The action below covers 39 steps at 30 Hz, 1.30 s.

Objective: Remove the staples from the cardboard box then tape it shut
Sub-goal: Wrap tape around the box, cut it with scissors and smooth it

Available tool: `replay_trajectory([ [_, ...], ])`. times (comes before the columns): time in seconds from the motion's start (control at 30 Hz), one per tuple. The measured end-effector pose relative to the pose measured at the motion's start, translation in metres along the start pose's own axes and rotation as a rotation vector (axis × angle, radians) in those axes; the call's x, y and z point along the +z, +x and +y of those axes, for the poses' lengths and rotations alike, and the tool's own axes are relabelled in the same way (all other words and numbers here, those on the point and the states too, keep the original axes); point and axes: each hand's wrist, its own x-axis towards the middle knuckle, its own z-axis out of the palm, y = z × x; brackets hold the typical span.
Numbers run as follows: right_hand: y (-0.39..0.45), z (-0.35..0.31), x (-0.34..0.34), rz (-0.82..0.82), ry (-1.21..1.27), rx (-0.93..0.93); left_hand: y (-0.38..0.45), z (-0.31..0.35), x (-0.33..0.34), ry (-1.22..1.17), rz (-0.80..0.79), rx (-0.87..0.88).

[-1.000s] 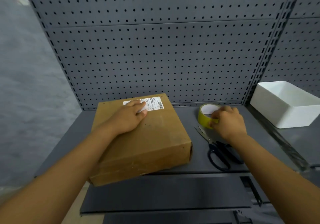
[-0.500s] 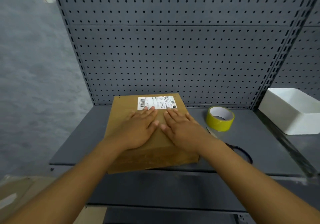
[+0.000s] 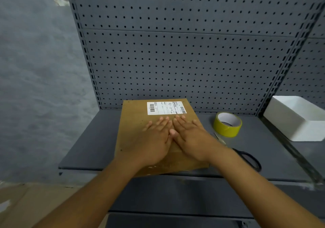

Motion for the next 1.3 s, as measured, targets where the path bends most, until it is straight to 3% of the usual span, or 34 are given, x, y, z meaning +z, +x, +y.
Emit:
replay_trajectory([
  [0.07, 0.002, -0.002, -0.012, -0.092, 0.087, 0.014, -0.003, 0.002, -0.002, -0.027, -0.002, 0.011],
  [0.2, 0.0, -0.013, 0.002, 0.025, 0.143, -0.005, -0.004, 0.001, -0.004, -0.057, -0.011, 0.029],
  [0.43, -0.007, -0.01, 0.004, 0.009, 0.042, 0.032, -0.006, 0.001, 0.0, -0.015, 0.022, 0.019],
  [0.57, -0.002, -0.002, -0.007, -0.062, 0.159, 0.04, -0.007, 0.001, 0.005, -0.083, 0.143, 0.018],
  [0.7, -0.007, -0.001, 0.013, 0.114, 0.041, -0.018, -0.007, -0.002, 0.006, -0.113, 0.151, 0.059],
  [0.87, -0.004, 0.012, 0.005, 0.057, 0.234, -0.01, -0.005, -0.006, 0.003, -0.165, 0.142, 0.046],
  [0.97, -0.007, 0.012, 0.013, 0.144, 0.068, -0.049, -0.006, -0.003, 0.006, -0.133, 0.146, 0.042],
  [1.07, -0.01, 0.008, 0.014, 0.174, 0.157, -0.009, -0.003, -0.006, 0.006, -0.151, 0.123, 0.052],
  [1.17, -0.008, 0.009, 0.013, 0.203, 0.003, -0.027, -0.001, -0.009, 0.006, -0.125, 0.122, 0.049],
  [1.3, -0.013, 0.008, 0.018, 0.222, -0.004, -0.027, -0.006, -0.004, 0.007, -0.129, 0.126, 0.039],
])
